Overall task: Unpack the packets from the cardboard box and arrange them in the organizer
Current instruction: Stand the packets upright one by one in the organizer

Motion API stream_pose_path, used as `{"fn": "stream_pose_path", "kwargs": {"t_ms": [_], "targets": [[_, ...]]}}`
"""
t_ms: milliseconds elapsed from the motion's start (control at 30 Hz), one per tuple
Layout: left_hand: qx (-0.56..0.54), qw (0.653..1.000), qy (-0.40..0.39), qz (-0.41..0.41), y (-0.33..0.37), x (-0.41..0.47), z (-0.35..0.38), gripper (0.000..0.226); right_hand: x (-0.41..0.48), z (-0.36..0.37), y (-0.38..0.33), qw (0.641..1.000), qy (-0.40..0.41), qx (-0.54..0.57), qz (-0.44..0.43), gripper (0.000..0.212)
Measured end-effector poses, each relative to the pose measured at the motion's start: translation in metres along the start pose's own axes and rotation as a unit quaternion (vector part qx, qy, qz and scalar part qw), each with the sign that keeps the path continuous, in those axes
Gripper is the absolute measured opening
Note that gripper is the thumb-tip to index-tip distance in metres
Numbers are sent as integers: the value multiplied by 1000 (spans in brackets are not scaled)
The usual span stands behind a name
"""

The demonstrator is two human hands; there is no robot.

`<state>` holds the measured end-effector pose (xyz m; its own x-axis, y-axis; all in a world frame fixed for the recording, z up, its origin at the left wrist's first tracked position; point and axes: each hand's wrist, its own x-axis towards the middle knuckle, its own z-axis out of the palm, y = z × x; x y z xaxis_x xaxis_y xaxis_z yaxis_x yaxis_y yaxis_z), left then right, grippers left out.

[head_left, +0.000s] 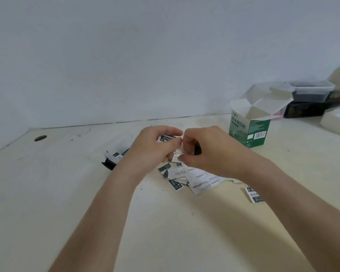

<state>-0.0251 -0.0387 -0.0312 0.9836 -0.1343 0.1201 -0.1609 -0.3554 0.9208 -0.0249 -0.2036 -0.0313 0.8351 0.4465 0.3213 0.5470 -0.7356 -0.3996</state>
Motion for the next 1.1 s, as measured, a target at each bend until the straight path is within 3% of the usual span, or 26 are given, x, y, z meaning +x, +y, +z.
{"fn": "stream_pose_path", "kwargs": {"t_ms": [100, 200, 367, 533, 767, 833, 900, 1000, 1100], "targets": [[-91, 995, -14, 38, 2, -6, -26, 31, 7, -3, -4, 948, -65, 306, 62, 23], [-172, 984, -6, 40, 0, -6, -42, 35, 14, -4, -11, 903, -92, 410, 88, 21], [-187, 982, 13, 13, -6, -1, -59, 42, 32, 2, -28, 921, -88, 373, 76, 25], [-175, 984, 14, -1, -12, 8, -82, 30, 55, 8, -37, 935, -115, 329, 67, 25], [-144, 988, 48, -20, -22, 24, -111, 36, 102, 16, -49, 976, -107, 179, 59, 22], [-25, 995, 101, -12, -30, 30, -120, 29, 119, 18, -49, 981, -113, 145, 67, 22], [131, 981, 140, 2, -38, 32, -126, 6, 131, 23, -48, 982, -136, 113, 73, 20], [297, 954, 51, -9, -49, 27, -128, 14, 145, 36, -49, 978, -187, 56, 75, 18], [355, 934, -18, -25, -57, 22, -131, 18, 155, 53, -53, 972, -222, 28, 77, 18]]}}
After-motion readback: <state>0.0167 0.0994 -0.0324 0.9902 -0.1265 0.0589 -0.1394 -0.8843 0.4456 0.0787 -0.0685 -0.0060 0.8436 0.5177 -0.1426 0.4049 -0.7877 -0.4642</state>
